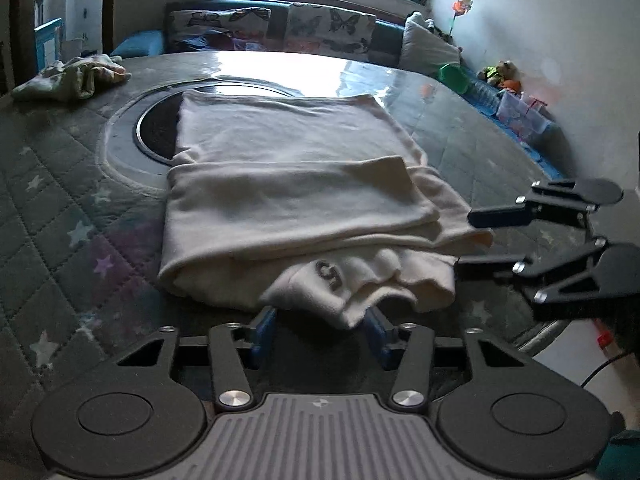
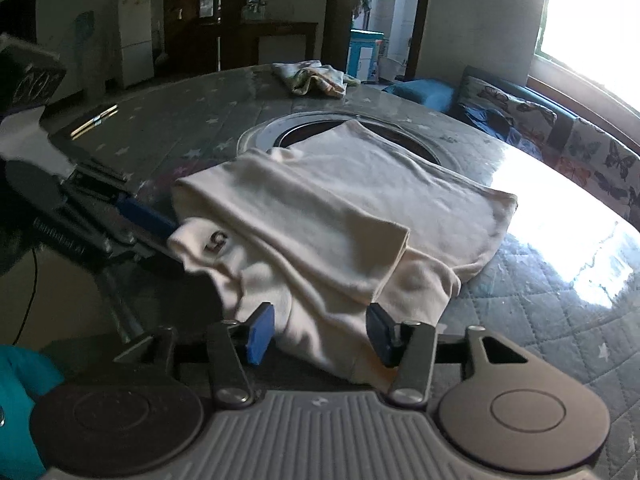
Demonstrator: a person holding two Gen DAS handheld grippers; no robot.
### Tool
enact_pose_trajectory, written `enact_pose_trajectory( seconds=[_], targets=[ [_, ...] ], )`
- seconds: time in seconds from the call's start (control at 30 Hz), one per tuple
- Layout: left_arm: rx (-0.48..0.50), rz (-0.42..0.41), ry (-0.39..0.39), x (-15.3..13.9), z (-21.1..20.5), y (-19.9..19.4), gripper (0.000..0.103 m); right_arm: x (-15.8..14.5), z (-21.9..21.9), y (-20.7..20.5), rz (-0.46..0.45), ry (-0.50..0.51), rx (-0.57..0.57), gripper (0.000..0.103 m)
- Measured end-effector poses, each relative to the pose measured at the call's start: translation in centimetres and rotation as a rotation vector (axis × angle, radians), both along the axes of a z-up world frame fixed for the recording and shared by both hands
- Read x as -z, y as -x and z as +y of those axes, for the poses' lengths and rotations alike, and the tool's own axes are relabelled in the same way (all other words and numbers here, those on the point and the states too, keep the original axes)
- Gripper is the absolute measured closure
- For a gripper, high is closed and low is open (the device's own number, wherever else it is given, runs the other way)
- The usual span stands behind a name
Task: Fold clothes
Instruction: 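Grasp the folded hem edge with the left gripper, then lift the folded hem edge with the left gripper while the right gripper grasps the sweatshirt beside it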
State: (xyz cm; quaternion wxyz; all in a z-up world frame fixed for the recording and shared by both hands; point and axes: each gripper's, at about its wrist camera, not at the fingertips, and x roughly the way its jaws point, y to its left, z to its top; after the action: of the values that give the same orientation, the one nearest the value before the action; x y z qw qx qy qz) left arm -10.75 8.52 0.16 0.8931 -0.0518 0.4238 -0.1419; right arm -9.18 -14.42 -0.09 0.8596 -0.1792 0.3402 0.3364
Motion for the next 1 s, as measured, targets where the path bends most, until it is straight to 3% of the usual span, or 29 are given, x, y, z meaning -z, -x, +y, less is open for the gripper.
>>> enact_pose_trajectory(
  seconds=[0.03,0.07,0.17,0.37,0.57,0.63,0.7,0.77,0.9,1.0],
  targets=[
    [0.004,0.001,0.001,0.0,-0.1,-0.1,0.068,0.1,0.0,0.1,0.001,0.004,-0.001,0.05],
    [0.006,0.003,0.002,0.1,-0.2,-0.3,0.083,0.2,-0.1,0.1,0.001,0.007,-0.002,0.05],
    [0.012,-0.016,0.008,-0.4,-0.2,-0.6,0.092,0.4,-0.1,0.2,-0.002,0.02,-0.005,0.049],
    [0.011,-0.115,0.015,-2.8,0.1,-1.5,0.094,1.0,0.1,1.1,-0.031,0.057,-0.064,0.042],
    [0.018,-0.122,0.013,-2.8,0.1,-3.6,0.094,2.0,1.6,1.5,-0.13,0.083,-0.097,0.042],
    [0.031,-0.127,0.011,-2.7,0.2,-3.5,0.093,2.1,2.0,1.3,-0.152,0.073,-0.097,0.047],
    [0.046,-0.135,0.007,-2.6,0.4,-3.1,0.091,2.1,2.3,0.7,-0.144,0.054,-0.1,0.057],
    [0.054,-0.145,0.001,-2.5,0.7,-2.4,0.086,2.1,2.4,0.0,-0.116,0.028,-0.103,0.08],
    [0.066,-0.189,-0.055,-2.3,1.3,-0.5,0.062,1.4,1.9,-1.4,-0.047,-0.048,-0.082,0.088],
    [0.082,-0.218,-0.106,-2.0,1.5,0.5,0.052,0.7,1.2,-2.7,0.008,-0.114,-0.042,0.09]
  ],
)
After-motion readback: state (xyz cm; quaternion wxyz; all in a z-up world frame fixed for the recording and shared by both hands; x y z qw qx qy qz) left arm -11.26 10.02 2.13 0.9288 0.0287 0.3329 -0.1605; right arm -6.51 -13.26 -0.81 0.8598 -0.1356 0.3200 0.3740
